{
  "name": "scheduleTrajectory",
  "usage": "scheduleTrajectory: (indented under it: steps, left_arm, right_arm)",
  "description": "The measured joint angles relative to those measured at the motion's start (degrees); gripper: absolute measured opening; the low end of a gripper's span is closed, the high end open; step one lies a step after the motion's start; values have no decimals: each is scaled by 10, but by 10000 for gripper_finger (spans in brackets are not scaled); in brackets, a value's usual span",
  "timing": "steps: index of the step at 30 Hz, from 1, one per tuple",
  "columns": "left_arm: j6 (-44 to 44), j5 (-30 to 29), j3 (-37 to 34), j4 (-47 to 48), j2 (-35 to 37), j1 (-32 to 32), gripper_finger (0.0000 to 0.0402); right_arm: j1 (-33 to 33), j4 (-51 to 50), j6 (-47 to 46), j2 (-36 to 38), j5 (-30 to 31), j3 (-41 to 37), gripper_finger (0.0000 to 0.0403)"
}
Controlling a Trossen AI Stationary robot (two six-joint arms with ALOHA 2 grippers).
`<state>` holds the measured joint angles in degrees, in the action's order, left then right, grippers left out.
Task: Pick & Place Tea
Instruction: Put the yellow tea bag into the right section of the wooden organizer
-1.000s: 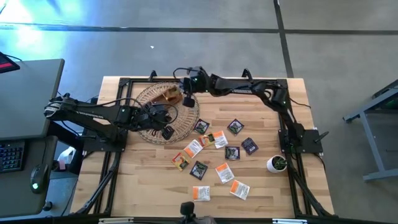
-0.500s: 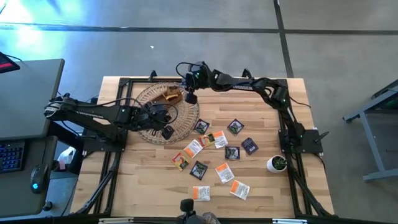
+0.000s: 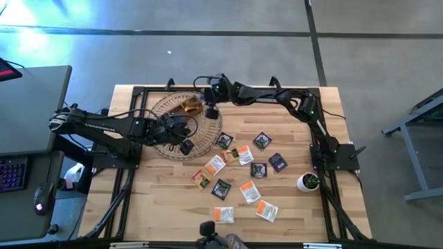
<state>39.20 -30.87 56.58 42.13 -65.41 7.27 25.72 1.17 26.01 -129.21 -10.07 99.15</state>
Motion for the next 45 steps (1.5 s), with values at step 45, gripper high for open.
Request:
scheduleTrajectory:
  steps: [45]
  left_arm:
    - [31,-74,-177,-190,126,146,16]
  right_arm:
    - [-124,137,-130,564,24,-602,124]
